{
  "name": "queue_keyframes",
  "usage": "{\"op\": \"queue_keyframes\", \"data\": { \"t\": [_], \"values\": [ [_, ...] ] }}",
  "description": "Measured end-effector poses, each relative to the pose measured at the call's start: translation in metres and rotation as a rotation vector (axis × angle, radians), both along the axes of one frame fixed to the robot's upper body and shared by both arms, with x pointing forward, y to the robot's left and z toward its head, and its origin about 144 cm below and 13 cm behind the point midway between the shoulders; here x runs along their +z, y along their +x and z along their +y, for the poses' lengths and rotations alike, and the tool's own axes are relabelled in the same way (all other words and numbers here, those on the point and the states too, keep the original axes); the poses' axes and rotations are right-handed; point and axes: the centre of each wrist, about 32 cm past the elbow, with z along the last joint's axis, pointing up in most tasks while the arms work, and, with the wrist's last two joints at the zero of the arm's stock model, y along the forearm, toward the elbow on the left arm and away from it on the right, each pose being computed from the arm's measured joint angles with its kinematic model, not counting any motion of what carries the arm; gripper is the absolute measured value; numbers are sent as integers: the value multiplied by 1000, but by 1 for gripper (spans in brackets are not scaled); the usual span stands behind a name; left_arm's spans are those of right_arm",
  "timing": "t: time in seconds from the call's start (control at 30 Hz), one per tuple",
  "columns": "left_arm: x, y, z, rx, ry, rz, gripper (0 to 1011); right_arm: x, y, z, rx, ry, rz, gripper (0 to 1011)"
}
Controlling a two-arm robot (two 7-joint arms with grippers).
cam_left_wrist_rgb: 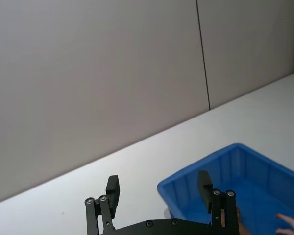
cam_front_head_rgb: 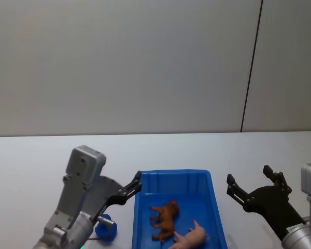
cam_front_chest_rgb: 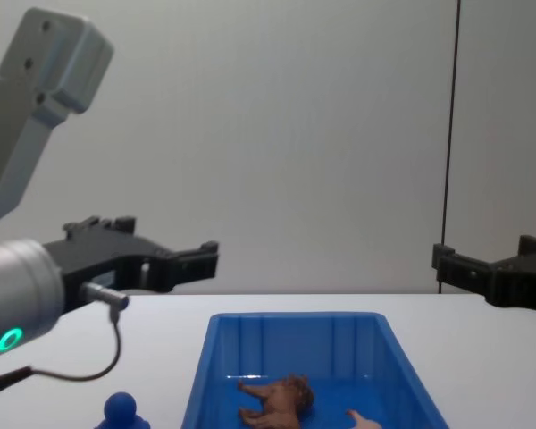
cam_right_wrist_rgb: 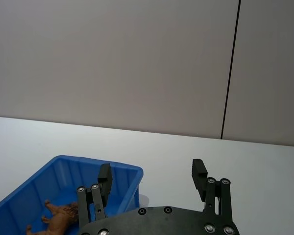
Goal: Pick up the two dolls from the table and place them into the box.
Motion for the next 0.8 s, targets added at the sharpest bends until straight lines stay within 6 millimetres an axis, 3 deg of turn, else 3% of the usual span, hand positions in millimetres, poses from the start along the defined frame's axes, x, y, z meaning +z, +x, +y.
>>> {"op": "queue_keyframes", "data": {
  "t": [0.37, 0.8],
  "values": [
    [-4, -6, 21, 44, -6, 147, 1003, 0, -1, -1, -4, 0, -3, 1001],
    [-17, 5, 39, 42, 4, 295, 1003, 1, -1, -1, -5, -1, -3, 1001]
  ]
}}
